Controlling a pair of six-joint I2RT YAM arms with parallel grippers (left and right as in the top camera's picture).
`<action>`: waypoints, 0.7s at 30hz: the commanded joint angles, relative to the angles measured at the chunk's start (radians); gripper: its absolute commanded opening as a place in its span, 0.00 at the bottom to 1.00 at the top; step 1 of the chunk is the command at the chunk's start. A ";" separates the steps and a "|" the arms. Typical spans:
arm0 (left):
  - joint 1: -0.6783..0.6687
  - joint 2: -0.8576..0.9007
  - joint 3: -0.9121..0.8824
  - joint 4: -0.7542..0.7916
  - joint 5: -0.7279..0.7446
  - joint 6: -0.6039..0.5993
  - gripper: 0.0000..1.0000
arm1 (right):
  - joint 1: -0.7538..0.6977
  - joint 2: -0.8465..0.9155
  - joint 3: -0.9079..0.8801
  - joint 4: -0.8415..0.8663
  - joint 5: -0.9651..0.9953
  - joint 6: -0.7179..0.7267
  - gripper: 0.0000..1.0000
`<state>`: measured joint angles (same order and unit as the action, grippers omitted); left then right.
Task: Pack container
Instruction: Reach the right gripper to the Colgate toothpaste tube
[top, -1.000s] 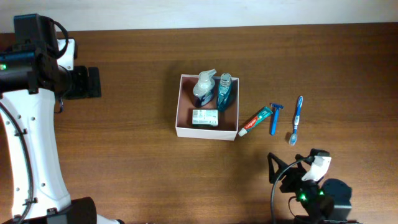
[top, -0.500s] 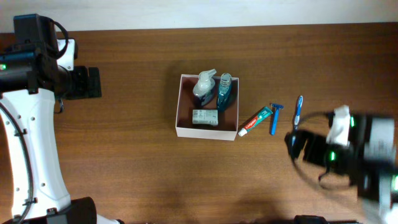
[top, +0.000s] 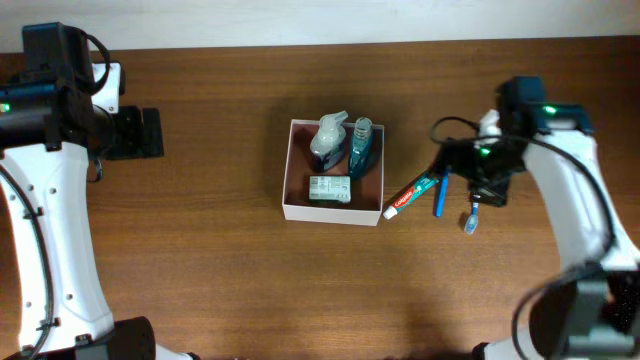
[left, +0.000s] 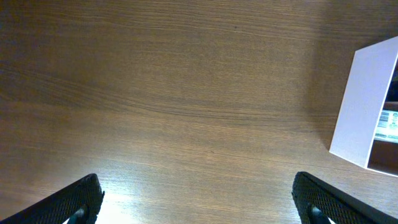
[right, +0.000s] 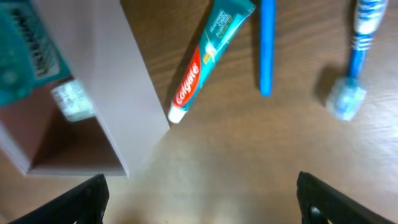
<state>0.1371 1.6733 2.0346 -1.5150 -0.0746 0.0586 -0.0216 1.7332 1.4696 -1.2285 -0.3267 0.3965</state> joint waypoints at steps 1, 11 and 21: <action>0.003 -0.019 0.010 0.000 0.007 -0.010 0.99 | 0.077 0.058 0.013 0.046 0.077 0.110 0.91; 0.003 -0.019 0.010 0.000 0.007 -0.010 0.99 | 0.193 0.272 0.013 0.160 0.200 0.310 0.81; 0.003 -0.019 0.010 0.000 0.008 -0.010 0.99 | 0.192 0.343 0.006 0.163 0.178 0.365 0.59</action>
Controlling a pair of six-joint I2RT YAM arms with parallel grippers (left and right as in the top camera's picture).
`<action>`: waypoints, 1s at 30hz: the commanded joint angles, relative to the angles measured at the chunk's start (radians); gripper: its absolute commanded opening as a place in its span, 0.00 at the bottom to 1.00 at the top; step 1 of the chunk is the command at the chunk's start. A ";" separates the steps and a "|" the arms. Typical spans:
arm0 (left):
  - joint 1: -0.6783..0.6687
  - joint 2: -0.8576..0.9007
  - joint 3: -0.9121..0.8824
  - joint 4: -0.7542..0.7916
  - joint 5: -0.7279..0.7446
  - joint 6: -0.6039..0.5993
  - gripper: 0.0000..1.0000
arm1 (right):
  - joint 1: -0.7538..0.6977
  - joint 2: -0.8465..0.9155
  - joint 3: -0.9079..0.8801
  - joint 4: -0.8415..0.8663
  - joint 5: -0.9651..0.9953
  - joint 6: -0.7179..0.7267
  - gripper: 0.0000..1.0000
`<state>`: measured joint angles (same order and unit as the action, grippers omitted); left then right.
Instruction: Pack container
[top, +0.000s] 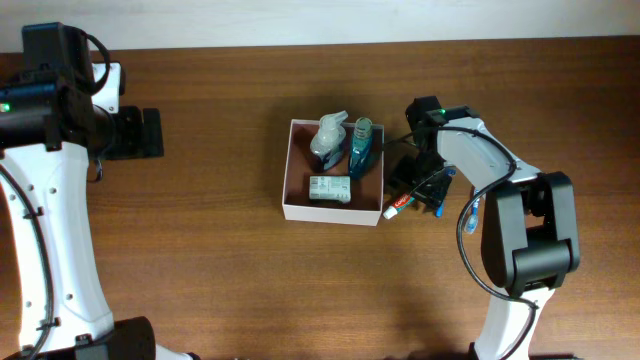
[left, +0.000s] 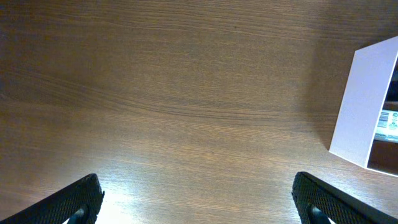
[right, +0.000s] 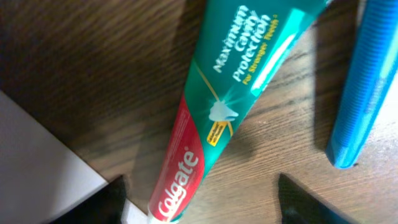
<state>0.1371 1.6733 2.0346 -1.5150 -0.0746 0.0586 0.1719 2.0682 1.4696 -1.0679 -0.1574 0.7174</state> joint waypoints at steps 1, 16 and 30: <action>0.003 -0.019 0.010 0.000 0.008 -0.010 0.99 | -0.002 0.008 0.006 0.003 0.009 0.044 0.54; 0.003 -0.019 0.010 -0.001 0.008 -0.010 0.99 | -0.009 0.047 -0.007 0.018 0.009 0.044 0.47; 0.003 -0.019 0.010 0.000 0.008 -0.010 0.99 | -0.031 0.054 -0.017 -0.021 0.022 0.013 0.18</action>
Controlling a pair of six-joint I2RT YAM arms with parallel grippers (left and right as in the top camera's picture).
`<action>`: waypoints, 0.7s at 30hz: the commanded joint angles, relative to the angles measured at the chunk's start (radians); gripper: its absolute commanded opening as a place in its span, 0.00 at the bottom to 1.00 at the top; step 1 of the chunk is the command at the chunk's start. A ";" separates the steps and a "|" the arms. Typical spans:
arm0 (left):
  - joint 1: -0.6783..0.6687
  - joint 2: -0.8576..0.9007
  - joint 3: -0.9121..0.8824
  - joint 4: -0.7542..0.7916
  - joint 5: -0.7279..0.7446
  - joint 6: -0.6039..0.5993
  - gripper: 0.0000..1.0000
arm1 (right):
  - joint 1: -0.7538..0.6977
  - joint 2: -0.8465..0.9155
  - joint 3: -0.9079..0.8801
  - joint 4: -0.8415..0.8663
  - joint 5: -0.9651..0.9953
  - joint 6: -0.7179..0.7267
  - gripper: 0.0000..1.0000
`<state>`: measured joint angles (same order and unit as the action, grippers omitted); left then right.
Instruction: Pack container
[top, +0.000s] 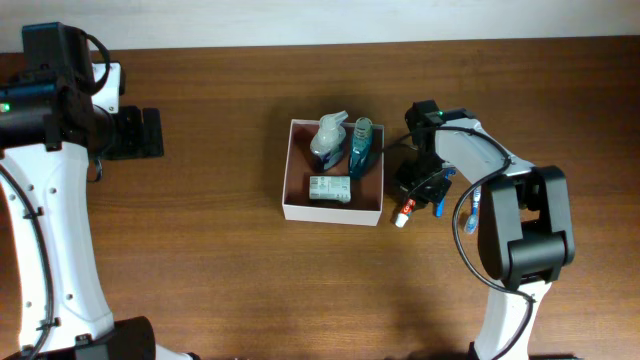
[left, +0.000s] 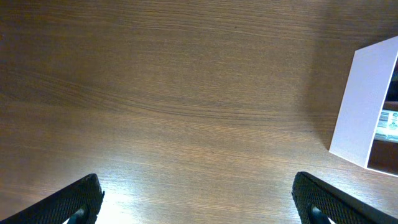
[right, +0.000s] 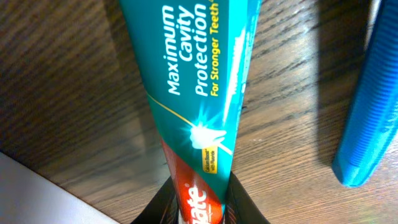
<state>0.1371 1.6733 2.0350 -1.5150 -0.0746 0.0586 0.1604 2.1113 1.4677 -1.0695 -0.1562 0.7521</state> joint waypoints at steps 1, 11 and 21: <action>0.003 -0.019 0.010 0.000 0.008 -0.010 0.99 | -0.025 0.001 -0.014 -0.036 0.031 -0.022 0.18; 0.003 -0.019 0.010 0.000 0.008 -0.010 0.99 | -0.025 -0.263 0.011 -0.161 0.164 -0.112 0.08; 0.003 -0.019 0.010 -0.001 0.007 -0.010 0.99 | 0.146 -0.612 0.017 -0.145 0.096 -0.394 0.19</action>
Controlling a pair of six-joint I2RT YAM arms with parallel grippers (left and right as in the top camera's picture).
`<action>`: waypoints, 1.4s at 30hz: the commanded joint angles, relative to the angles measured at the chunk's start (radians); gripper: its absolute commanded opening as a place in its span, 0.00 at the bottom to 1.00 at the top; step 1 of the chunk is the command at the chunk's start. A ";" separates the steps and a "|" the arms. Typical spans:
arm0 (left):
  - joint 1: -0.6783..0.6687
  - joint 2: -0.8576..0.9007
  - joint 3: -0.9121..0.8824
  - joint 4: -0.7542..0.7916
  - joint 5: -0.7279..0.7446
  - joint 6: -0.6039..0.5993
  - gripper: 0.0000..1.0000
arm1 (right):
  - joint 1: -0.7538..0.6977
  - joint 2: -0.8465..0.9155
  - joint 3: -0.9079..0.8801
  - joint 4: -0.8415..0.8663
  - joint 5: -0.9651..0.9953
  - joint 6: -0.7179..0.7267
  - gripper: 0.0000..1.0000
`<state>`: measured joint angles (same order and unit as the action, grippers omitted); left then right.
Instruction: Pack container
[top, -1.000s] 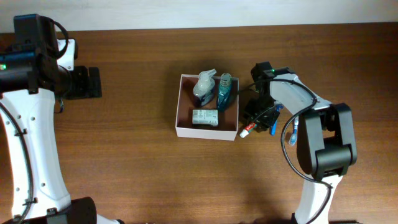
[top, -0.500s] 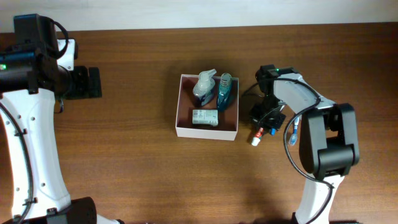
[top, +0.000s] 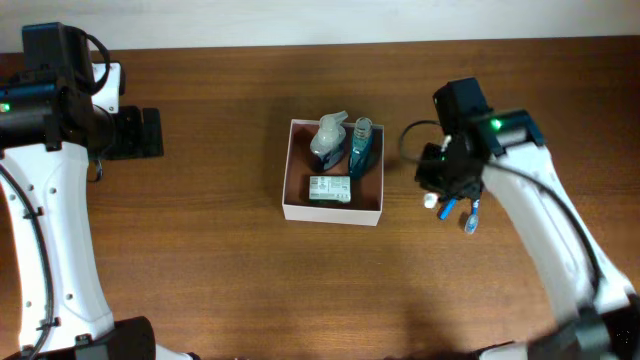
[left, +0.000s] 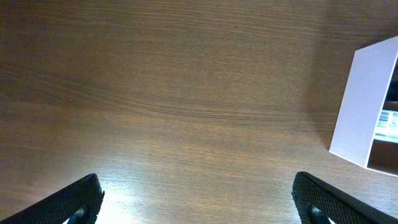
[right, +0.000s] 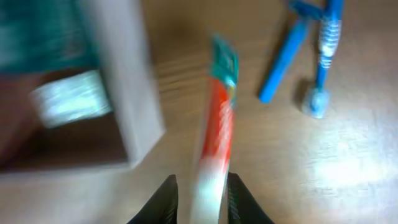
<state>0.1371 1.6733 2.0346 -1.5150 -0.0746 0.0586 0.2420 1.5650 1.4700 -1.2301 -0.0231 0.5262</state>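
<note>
A white box (top: 333, 212) at the table's middle holds a pale bottle (top: 328, 140), a teal bottle (top: 360, 148) and a small labelled pack (top: 330, 189). My right gripper (right: 199, 199) is shut on the red-and-teal toothpaste tube (right: 214, 130), held above the table just right of the box wall (right: 124, 74). In the overhead view that gripper (top: 440, 188) hangs right of the box. A blue razor (right: 286, 53) and a blue toothbrush (right: 323, 56) lie on the wood beyond it. My left gripper (left: 199, 205) is open over bare wood, left of the box (left: 364, 112).
The razor (top: 450, 207) and toothbrush (top: 470, 215) lie side by side right of the box. Brown wooden table (top: 200, 260) all round. The left arm's gripper (top: 150, 133) stays near the far left edge.
My right gripper, shut on the toothpaste tube lying on the table, has risen with it; the tube now hangs clear of the wood. The left arm has not moved.
My right gripper was open high above the toothpaste, razor and toothbrush. Then it was low over the tube, jaws apart on either side. Then it was shut on the tube on the table, and now holds it lifted beside the box.
</note>
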 joint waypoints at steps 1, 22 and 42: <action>0.003 -0.019 0.010 -0.001 0.008 -0.010 0.99 | 0.093 -0.083 0.014 0.026 -0.060 -0.230 0.18; 0.003 -0.019 0.010 -0.001 0.007 -0.010 0.99 | 0.011 -0.038 0.000 0.032 -0.011 0.129 0.47; 0.003 -0.019 0.010 -0.001 0.007 -0.010 0.99 | -0.059 0.508 -0.001 0.084 -0.167 0.320 0.59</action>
<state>0.1371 1.6733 2.0346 -1.5150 -0.0746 0.0586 0.1917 2.0289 1.4727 -1.1606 -0.1459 0.8162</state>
